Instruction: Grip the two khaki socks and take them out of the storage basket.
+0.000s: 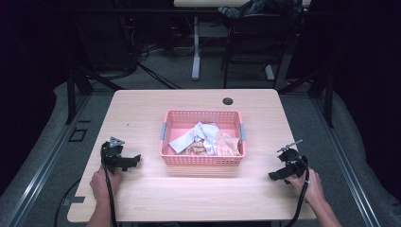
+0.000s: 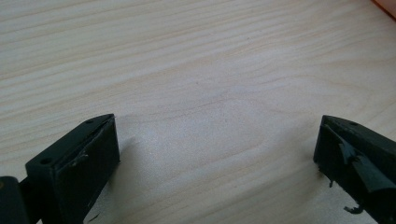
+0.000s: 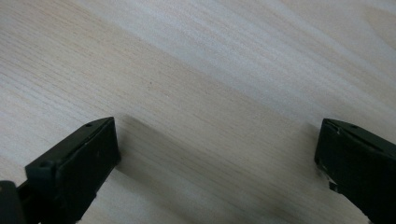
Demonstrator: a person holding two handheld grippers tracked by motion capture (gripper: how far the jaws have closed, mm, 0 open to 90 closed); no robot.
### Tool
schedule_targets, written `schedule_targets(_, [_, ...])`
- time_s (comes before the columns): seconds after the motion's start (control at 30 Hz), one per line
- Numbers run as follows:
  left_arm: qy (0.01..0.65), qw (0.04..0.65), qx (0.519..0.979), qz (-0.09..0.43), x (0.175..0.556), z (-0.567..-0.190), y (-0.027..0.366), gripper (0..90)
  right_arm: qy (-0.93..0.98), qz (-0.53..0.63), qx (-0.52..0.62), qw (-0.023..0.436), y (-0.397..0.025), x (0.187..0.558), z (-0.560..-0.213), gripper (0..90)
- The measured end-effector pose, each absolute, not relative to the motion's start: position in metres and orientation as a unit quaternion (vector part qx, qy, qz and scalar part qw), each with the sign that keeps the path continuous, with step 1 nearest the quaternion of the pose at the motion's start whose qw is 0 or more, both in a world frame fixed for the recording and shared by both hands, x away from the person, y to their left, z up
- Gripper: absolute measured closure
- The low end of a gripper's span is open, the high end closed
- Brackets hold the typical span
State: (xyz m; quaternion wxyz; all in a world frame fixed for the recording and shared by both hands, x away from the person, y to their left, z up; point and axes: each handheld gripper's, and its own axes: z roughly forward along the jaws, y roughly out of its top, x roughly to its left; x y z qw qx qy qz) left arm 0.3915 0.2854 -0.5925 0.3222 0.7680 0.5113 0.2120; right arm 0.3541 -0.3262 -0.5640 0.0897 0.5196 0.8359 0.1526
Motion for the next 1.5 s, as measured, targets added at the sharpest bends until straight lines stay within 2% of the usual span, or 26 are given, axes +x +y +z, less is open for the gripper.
schedule_targets(0.5, [0.51, 0.322, 0.769, 0.212, 0.392, -0.592, 0.286, 0.0, 0.834, 0.142, 0.525, 0.098, -0.323, 0.356, -0.558, 0.0])
schedule_targets(0.93, [0.509, 0.322, 0.77, 0.211, 0.391, -0.592, 0.285, 0.0, 0.828, 0.204, 0.515, 0.085, -0.305, 0.359, -0.513, 0.0])
schedule_targets(1.5, [0.509, 0.322, 0.77, 0.211, 0.391, -0.592, 0.285, 0.0, 0.846, 0.245, 0.463, 0.097, -0.264, 0.371, -0.463, 0.0])
